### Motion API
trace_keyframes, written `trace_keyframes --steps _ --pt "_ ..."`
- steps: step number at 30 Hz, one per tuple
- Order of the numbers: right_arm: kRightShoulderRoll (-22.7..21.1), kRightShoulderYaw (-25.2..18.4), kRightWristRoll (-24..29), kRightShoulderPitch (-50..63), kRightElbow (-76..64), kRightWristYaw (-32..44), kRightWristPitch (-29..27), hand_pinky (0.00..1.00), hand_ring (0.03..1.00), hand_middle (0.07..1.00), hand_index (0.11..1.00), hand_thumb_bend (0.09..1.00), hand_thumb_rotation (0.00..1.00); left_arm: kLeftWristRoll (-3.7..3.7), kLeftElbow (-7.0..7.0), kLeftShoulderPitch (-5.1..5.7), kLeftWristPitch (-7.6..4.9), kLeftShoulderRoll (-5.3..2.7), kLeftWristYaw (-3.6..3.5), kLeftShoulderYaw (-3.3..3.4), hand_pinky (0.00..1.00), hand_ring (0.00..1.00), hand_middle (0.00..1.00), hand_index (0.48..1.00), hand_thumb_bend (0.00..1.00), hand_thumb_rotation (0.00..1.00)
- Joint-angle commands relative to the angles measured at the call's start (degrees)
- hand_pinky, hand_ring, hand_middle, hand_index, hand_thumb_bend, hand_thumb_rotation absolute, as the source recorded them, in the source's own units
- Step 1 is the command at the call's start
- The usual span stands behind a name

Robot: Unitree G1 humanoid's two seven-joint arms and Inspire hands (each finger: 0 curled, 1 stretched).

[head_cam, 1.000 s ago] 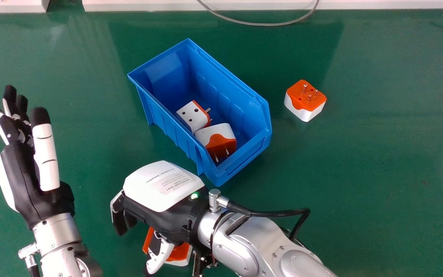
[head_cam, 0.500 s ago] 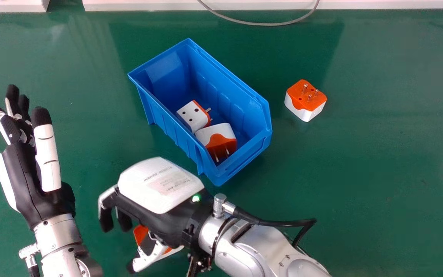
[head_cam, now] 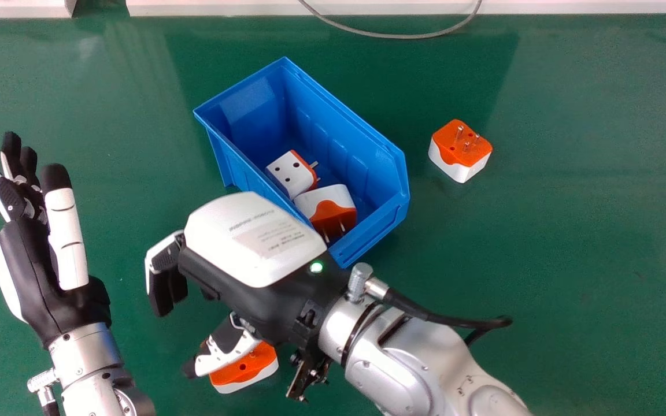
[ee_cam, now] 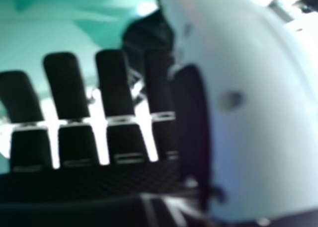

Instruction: Pick all objects and put in blue box

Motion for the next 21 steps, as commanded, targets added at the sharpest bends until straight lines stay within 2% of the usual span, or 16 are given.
trace_keyframes --steps 1,3,4,7,9,13,15,18,21 --pt "0.08 -0.29 0.45 0.18 -2.27 -0.03 -0.62 0.36 0.42 0.523 0.484 0.514 0.0 -0.5 -0.8 0.08 -1.32 0.21 -1.02 -0.22 0.94 0.98 0.98 0.99 0.69 0.77" --pt "0.1 -0.1 -0.12 0.25 -2.63 0.61 -0.13 0.35 0.417 0.516 0.487 0.515 0.0 -0.84 -0.84 0.01 -1.09 0.15 -1.51 -0.27 0.94 0.98 0.98 0.989 0.69 0.77" --pt "0.11 -0.07 -0.21 0.21 -2.89 1.41 0.28 0.35 0.417 0.514 0.487 0.515 0.0 -0.73 -0.81 -0.03 -1.03 0.18 -1.49 -0.24 0.94 0.98 0.98 0.988 0.69 0.76" --pt "0.24 0.19 -1.3 0.23 -2.68 1.88 0.67 0.36 0.421 0.518 0.48 0.516 0.0 0.5 -0.7 0.01 -1.11 0.37 -0.48 -0.18 0.94 0.98 0.98 0.983 0.69 0.76" --pt "0.39 0.57 -2.11 0.26 -2.16 1.55 0.79 0.36 0.421 0.522 0.477 0.516 0.0 0.55 -0.75 0.02 -1.24 0.35 -0.54 -0.26 0.93 0.97 0.98 0.979 0.67 0.76" --pt "0.16 2.25 -5.52 0.4 -1.62 1.52 1.69 0.35 0.421 0.522 0.481 0.516 0.0 -0.23 -1.01 0.0 -1.38 -0.12 -0.92 -0.22 0.93 0.97 0.97 0.976 0.67 0.76" --pt "-0.39 2.9 -7.38 0.16 -1.75 2.01 1.66 0.39 0.435 0.531 0.476 0.516 0.0 -0.21 -1.09 0.02 -1.29 -0.16 -0.89 -0.24 0.92 0.97 0.97 0.973 0.67 0.75" --pt "-1.21 4.09 -11.31 -0.12 -2.78 5.09 2.73 0.46 0.526 0.531 0.475 0.519 0.0 -0.11 -0.98 -0.18 -1.18 -0.12 -0.72 -0.15 0.92 0.97 0.97 0.972 0.66 0.75" --pt "-1.37 5.35 -15.24 -0.25 -3.09 7.82 3.65 0.52 0.63 0.648 0.486 0.519 0.06 -0.39 -0.98 -0.32 -1.15 -0.09 -1.07 -0.16 0.92 0.96 0.97 0.972 0.66 0.75"
